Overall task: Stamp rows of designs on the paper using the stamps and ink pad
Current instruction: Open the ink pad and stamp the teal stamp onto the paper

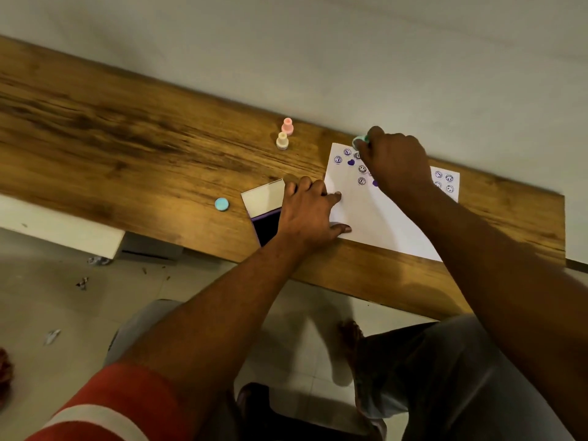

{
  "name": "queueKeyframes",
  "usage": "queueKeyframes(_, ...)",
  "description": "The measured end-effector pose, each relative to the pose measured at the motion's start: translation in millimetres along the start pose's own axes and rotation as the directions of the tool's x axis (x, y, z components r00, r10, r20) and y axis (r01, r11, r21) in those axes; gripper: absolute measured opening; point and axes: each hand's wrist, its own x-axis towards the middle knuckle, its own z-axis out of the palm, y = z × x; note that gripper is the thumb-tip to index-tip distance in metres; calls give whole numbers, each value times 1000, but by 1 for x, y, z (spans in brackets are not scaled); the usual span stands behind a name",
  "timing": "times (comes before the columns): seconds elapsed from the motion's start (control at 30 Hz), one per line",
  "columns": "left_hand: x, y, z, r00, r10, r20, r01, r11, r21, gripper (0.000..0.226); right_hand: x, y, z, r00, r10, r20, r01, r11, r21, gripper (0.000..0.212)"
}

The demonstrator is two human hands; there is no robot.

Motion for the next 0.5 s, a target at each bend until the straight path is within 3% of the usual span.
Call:
queueKeyframes(0.13, 0, -2, 0, 1000, -6, 8, 6, 1000, -3, 82, -28, -19, 30, 952, 55, 300, -32, 996, -81, 47)
queueKeyframes(0.4, 0, -1, 1, 1000, -9, 18, 9, 1000, -13, 81, -24, -21, 28, 923, 91, 373, -11, 977, -211, 49)
queueKeyframes(0.5, 0, 0, 0, 1000, -12, 9, 12, 1000, 0, 81, -23, -15, 25, 930, 135, 341, -123, 991, -57, 51)
